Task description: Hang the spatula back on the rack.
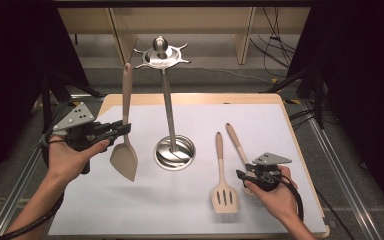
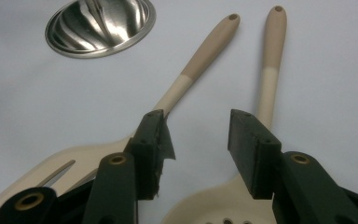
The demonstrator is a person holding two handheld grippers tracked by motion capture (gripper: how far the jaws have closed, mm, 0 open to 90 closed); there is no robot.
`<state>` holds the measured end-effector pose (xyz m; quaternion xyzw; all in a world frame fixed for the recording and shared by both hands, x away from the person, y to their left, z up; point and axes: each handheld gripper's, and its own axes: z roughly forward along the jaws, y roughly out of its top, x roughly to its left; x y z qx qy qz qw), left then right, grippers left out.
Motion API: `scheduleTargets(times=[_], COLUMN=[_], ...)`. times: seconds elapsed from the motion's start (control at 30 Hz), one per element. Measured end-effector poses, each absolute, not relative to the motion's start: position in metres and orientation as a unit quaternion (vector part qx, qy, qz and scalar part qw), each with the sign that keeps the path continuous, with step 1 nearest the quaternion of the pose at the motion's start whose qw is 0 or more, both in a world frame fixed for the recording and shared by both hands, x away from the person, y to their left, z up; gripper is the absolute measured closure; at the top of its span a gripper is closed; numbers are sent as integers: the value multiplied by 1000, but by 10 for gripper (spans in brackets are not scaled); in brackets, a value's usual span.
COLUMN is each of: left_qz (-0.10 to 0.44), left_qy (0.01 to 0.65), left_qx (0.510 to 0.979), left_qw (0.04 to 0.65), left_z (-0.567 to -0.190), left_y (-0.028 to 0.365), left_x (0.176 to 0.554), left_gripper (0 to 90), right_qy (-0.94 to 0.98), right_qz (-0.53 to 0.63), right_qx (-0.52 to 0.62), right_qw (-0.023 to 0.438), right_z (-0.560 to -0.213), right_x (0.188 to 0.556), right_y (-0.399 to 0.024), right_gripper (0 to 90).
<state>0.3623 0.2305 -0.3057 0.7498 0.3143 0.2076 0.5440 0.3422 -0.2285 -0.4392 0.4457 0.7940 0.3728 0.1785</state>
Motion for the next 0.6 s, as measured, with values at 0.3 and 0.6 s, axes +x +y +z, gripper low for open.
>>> scheduleTargets(times=[0.3, 0.6], left_qz=[204, 193], left_qy=[310, 310], left_qx=[757, 763], left_qw=[538, 534], left_z=[-302, -303], left_y=[229, 227], left_x=[363, 368], left_gripper=[780, 780], right_qy=[794, 789], right_qz=[373, 378], right_qx=[445, 448], right_qw=[181, 185], right_z=[-439, -440], right_x=[343, 343], right_y=[-229, -228], right_gripper=[566, 566])
